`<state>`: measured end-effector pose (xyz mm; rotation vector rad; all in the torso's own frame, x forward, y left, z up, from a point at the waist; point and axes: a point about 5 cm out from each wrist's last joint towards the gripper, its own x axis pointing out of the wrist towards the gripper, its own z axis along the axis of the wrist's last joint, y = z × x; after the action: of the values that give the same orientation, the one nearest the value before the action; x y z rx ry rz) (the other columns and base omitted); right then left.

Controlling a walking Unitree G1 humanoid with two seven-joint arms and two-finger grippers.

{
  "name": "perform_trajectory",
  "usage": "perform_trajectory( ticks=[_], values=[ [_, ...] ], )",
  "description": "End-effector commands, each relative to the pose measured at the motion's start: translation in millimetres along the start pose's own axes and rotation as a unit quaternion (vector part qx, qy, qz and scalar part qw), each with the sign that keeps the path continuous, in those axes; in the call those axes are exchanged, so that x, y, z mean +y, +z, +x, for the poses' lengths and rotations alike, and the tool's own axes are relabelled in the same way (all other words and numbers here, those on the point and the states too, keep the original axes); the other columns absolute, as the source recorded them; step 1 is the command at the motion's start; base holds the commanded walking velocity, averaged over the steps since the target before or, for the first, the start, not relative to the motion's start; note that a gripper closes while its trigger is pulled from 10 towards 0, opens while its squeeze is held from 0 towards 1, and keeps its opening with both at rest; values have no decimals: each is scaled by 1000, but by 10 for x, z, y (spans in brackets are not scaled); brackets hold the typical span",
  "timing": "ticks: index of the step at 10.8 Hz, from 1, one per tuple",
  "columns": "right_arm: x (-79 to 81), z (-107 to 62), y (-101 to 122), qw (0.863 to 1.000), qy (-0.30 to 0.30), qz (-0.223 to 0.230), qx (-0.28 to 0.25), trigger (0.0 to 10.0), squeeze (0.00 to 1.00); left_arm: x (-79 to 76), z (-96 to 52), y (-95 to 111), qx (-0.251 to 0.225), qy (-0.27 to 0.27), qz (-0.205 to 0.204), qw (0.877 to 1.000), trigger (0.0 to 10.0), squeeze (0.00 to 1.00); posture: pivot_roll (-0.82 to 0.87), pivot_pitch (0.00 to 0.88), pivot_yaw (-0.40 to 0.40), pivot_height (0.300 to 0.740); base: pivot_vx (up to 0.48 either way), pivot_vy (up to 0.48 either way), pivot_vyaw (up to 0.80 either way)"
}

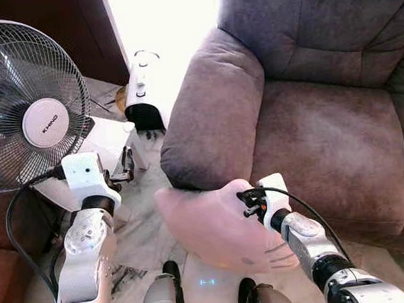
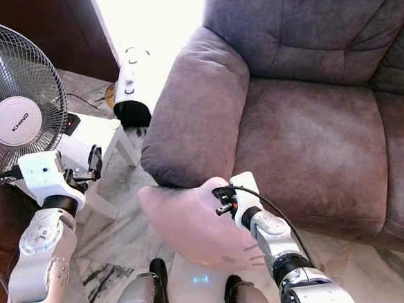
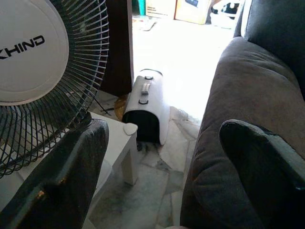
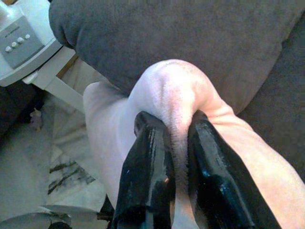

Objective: Move the pillow to the sofa from floor

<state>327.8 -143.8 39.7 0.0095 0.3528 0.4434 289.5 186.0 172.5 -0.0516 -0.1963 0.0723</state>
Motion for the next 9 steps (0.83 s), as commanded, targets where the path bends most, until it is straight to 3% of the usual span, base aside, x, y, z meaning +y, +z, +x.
perform_trajectory(
  ticks=[1, 4, 9],
  values=[
    [-54, 48, 364, 997, -9, -11, -82, 10000, 0, 43, -13, -43, 7, 4, 4, 1000, 10000, 0, 232, 221, -20, 740, 0, 0, 0],
    [-137, 45, 571, 992, -27, -17, -119, 10000, 0, 30, 37, -48, 2, 5, 1, 1000, 10000, 0, 217, 196, -24, 740, 0, 0, 0],
    [-195, -8, 1151, 974, -26, -56, -217, 10000, 0, -12, 125, -68, -4, -4, -4, 1000, 10000, 0, 186, 159, -22, 740, 0, 0, 0]
  ],
)
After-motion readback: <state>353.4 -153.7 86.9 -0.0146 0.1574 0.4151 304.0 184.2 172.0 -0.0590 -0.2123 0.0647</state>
